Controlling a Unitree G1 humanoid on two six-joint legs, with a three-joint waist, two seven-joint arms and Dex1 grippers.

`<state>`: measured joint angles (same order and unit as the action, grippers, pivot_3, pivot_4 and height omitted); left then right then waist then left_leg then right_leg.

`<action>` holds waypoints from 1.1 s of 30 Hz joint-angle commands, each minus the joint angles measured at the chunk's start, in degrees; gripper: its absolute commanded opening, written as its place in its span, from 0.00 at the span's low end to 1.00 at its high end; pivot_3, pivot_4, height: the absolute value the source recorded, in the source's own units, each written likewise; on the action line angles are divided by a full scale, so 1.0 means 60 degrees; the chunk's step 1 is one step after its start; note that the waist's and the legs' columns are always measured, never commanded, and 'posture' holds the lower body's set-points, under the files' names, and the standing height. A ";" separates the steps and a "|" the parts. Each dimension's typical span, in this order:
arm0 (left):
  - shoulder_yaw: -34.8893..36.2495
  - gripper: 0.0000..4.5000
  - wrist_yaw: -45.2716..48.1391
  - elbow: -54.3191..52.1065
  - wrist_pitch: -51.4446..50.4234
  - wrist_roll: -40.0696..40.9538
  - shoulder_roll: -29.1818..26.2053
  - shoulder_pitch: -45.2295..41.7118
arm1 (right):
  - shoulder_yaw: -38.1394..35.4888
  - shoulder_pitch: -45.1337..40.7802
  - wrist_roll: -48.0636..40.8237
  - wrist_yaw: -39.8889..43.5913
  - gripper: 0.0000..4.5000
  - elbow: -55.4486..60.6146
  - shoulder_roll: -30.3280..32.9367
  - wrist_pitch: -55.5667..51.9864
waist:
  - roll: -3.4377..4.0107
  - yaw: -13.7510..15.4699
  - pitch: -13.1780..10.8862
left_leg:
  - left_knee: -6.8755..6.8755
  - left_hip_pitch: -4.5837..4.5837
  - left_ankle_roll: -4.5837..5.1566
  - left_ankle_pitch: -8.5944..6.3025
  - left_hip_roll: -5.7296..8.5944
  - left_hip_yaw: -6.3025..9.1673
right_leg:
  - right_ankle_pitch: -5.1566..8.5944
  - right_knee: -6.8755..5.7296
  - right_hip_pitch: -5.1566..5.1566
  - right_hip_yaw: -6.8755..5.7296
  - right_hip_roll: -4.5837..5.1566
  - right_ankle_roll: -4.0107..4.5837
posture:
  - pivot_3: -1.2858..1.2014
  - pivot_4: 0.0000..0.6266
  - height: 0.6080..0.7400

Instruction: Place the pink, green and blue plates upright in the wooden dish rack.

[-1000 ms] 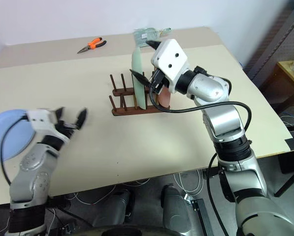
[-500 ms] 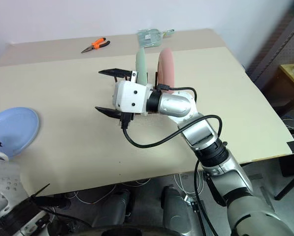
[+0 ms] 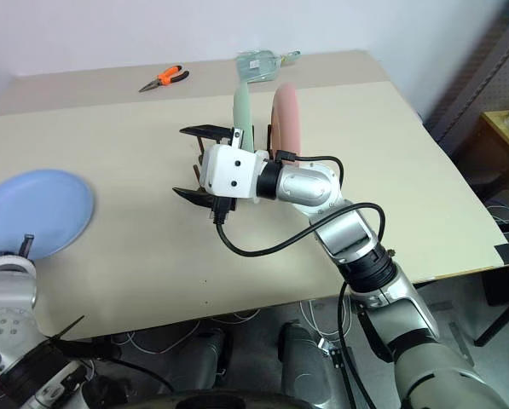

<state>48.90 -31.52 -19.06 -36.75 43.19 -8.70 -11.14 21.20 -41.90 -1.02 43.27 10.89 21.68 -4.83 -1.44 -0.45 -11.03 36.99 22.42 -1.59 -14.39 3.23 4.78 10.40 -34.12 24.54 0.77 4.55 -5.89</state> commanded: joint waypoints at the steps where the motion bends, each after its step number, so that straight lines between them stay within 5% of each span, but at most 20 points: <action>1: -0.2158 0.01 0.1488 -0.1496 0.0383 -0.0659 -0.0897 -0.0495 | -0.0030 -0.0228 0.0522 -0.0010 1.00 0.0125 0.0097 0.0755 | -0.0002 0.0004 0.0000 | 0.0000 0.0002 -0.0003 0.0001 0.0000 0.0002 | 0.0010 0.0002 -0.0001 -0.0002 -0.0001 0.0019 | 0.52 0.24 0.99; 6: -0.4425 0.01 0.1839 -0.2809 -0.0035 -0.1174 -0.1078 -0.1206 | 0.0942 -0.0514 0.2230 -0.0398 1.00 -0.0624 -0.0152 0.2095 | -0.0002 -0.0101 0.0001 | -0.0001 -0.0003 -0.0002 0.0001 0.0006 -0.0006 | -0.0003 0.0009 -0.0006 0.0012 0.0012 -0.0004 | 0.52 0.24 0.99; 14: -0.5002 0.01 0.1168 -0.4292 -0.0390 -0.0742 -0.0119 -0.1091 | 0.1609 -0.1754 0.3981 -0.1686 1.00 -0.3242 -0.1740 0.2276 | 0.0003 -0.0316 -0.0001 | -0.0082 -0.0019 -0.0058 0.0035 -0.0022 -0.0010 | -0.0017 -0.0021 0.0056 0.0044 -0.0034 0.0013 | 0.52 0.24 0.99; 18: -0.5180 0.00 0.1144 -0.4513 -0.0452 -0.0898 0.0141 -0.0676 | 0.1646 -0.1991 0.4392 -0.2009 0.69 -0.3942 -0.1984 0.2540 | 0.0002 -0.0209 0.0000 | -0.0085 -0.0017 -0.0061 0.0038 -0.0011 -0.0009 | -0.0017 -0.0008 0.0045 0.0043 -0.0025 0.0013 | 0.52 0.24 0.99; 23: -0.5023 0.00 0.1161 -0.4451 -0.0336 -0.1009 0.0140 -0.0596 | 0.1546 -0.1968 0.4377 -0.1950 0.09 -0.3915 -0.2044 0.2728 | 0.0001 -0.0089 -0.0001 | -0.0084 -0.0015 -0.0060 0.0038 -0.0008 -0.0014 | -0.0016 -0.0003 0.0043 0.0037 -0.0026 0.0015 | 0.52 0.24 0.99; 25: -0.4922 0.00 0.1253 -0.4364 -0.0209 -0.0957 0.0161 -0.0661 | 0.1596 -0.1917 0.4459 -0.1945 0.01 -0.3878 -0.2010 0.2856 | 0.0001 -0.0081 -0.0001 | -0.0084 -0.0016 -0.0060 0.0039 -0.0009 -0.0014 | -0.0016 -0.0004 0.0042 0.0033 -0.0028 0.0015 | 0.52 0.24 0.99; 28: -0.4652 0.21 0.1230 -0.4215 -0.0047 -0.0790 0.0221 -0.0908 | 0.1615 -0.1844 0.4581 -0.2048 0.00 -0.3825 -0.2006 0.2972 | 0.0000 -0.0076 -0.0001 | -0.0084 -0.0016 -0.0060 0.0039 -0.0009 -0.0014 | -0.0016 -0.0004 0.0041 0.0033 -0.0027 0.0014 | 0.52 0.24 0.99; 32: -0.3560 0.64 0.1001 -0.3822 0.0654 -0.0357 0.0170 -0.1711 | 0.1611 -0.1731 0.4642 -0.2136 0.00 -0.3728 -0.1988 0.3066 | 0.0000 -0.0073 -0.0001 | -0.0084 -0.0016 -0.0061 0.0039 -0.0010 -0.0010 | -0.0016 -0.0004 0.0041 0.0027 -0.0029 0.0014 | 0.52 0.24 0.99; 33: -0.2959 0.64 0.0841 -0.3588 0.0971 -0.0331 -0.0046 -0.2040 | 0.1568 -0.1668 0.4572 -0.2134 0.00 -0.3664 -0.1975 0.3107 | 0.0000 -0.0076 -0.0001 | -0.0084 -0.0016 -0.0062 0.0040 -0.0010 -0.0009 | -0.0016 -0.0003 0.0041 0.0026 -0.0030 0.0015 | 0.52 0.24 0.99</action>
<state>25.69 -25.41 -40.29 -35.11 40.51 -7.01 -20.85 32.42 -51.97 26.78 31.60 -14.04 10.08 12.71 -1.44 -0.90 -11.04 36.49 22.33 -1.97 -14.14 3.16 4.73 10.31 -34.15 24.79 0.92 4.36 -5.80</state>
